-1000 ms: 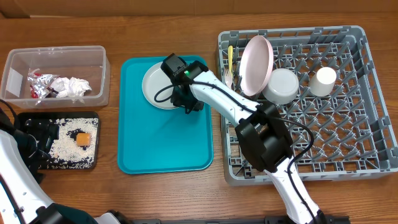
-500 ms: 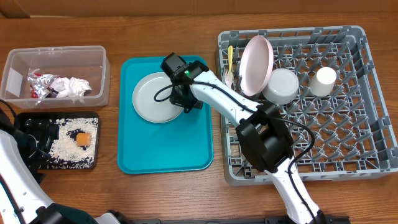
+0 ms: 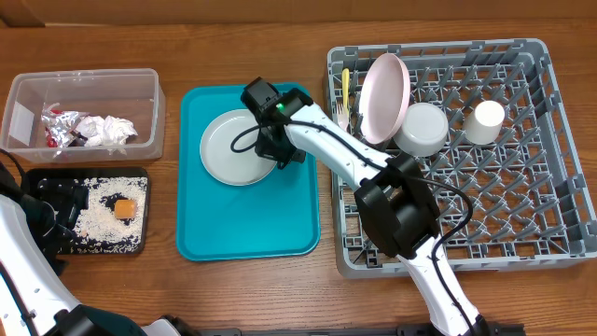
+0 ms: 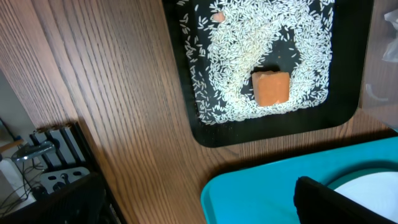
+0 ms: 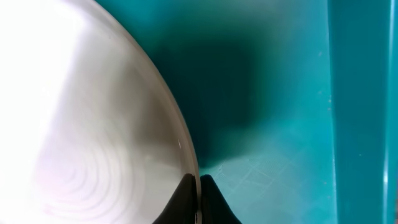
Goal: Sort waste into correct bins and load items into the dishwasher rack
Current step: 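Grasp the white plate rim with the right gripper and lift it, then carry the white plate over the rack and lower it flat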
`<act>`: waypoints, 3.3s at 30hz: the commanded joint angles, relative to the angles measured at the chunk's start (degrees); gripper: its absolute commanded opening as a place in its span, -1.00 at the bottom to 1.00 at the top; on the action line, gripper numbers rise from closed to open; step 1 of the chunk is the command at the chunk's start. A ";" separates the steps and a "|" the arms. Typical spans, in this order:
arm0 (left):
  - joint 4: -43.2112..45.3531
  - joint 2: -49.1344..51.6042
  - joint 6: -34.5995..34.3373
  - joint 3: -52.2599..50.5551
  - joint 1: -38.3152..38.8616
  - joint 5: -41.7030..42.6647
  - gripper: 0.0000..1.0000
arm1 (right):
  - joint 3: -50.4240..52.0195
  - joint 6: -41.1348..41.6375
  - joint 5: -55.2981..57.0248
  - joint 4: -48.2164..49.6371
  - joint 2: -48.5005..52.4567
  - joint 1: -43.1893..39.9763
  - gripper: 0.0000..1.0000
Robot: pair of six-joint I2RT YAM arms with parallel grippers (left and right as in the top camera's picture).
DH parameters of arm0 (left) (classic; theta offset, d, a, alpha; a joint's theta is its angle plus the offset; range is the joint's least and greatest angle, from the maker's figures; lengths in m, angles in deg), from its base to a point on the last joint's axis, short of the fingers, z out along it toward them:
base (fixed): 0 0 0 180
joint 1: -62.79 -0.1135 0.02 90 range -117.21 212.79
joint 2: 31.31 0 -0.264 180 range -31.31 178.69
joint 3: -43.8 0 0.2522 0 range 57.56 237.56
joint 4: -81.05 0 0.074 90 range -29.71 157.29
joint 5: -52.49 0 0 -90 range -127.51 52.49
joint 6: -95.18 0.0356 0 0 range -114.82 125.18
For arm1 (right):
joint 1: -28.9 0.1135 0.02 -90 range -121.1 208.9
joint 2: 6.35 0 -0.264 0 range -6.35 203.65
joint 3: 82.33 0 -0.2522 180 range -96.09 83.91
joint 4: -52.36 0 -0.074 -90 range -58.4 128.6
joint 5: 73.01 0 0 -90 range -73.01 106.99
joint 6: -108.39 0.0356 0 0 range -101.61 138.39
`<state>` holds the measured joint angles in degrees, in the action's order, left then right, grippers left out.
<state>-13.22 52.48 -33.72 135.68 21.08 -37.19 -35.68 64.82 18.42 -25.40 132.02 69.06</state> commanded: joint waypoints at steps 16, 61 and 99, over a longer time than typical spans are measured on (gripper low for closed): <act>0.02 -0.66 -0.52 -0.20 0.11 -0.76 1.00 | -25.68 -10.95 20.13 -18.40 -24.48 -2.99 -0.92; 0.02 -0.66 -0.52 -0.20 0.11 -0.76 1.00 | 33.05 6.25 33.92 -33.05 -70.99 -14.80 -0.92; 0.02 -0.66 -0.52 -0.20 0.11 -0.76 1.00 | 42.82 10.40 34.75 -32.85 -60.96 -5.77 -0.92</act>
<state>-13.22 52.48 -33.72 135.62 21.08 -37.34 7.16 74.11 51.01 -58.36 70.51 63.12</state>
